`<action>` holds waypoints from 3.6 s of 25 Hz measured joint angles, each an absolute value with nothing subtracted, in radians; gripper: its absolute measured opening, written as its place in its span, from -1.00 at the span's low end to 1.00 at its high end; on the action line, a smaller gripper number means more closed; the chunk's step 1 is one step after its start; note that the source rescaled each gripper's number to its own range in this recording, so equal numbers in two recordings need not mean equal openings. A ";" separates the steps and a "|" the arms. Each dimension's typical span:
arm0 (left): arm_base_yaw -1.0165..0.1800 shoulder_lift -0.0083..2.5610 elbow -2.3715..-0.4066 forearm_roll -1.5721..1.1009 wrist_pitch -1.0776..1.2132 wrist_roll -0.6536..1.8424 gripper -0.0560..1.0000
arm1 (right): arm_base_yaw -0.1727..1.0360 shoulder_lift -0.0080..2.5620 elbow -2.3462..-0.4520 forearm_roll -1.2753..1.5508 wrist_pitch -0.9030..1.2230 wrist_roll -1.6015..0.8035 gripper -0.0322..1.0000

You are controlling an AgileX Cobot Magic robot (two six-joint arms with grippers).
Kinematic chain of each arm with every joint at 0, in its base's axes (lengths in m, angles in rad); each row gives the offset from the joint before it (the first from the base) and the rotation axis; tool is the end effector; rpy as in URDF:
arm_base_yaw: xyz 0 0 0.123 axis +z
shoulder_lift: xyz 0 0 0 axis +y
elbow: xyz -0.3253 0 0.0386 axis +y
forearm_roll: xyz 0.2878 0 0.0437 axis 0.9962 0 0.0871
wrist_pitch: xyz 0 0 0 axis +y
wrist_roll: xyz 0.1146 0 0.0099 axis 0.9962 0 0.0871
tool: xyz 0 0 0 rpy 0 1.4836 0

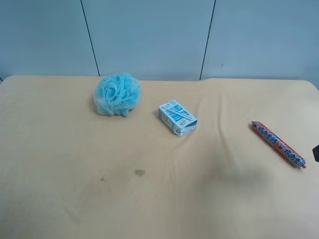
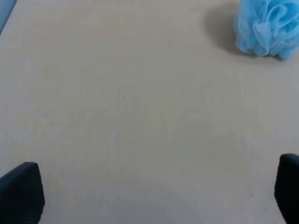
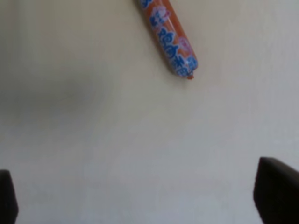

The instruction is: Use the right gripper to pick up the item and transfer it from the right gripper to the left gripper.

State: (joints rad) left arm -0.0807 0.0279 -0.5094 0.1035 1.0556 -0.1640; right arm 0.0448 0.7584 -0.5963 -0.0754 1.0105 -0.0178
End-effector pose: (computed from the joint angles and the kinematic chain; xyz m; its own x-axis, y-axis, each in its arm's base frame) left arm 0.0129 0.0093 0.2892 -0.4615 -0.0752 -0.8839 -0.0513 0.9970 -0.0580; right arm 0.1353 -0.0013 0.2699 -0.8807 -0.0973 -0.4636 -0.0660 0.9943 -0.0834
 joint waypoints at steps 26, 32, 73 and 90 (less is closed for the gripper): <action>-0.081 0.028 -0.509 0.103 1.056 -0.164 1.00 | 0.045 1.199 -0.598 -0.270 0.875 -0.005 1.00; -0.081 0.028 -0.509 0.103 1.056 -0.164 1.00 | 0.003 1.278 -0.599 -0.275 0.801 -0.007 1.00; -0.081 0.028 -0.509 0.104 1.056 -0.164 1.00 | -0.164 1.697 -0.602 -0.371 0.187 -0.104 0.87; -0.081 0.028 -0.509 0.104 1.056 -0.164 1.00 | -0.113 1.724 -0.566 -0.266 0.079 -0.100 0.79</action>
State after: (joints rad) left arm -0.0807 0.0279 -0.5094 0.1043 1.0556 -0.1640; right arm -0.1127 1.7244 -0.5662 -0.2659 0.0795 -0.1000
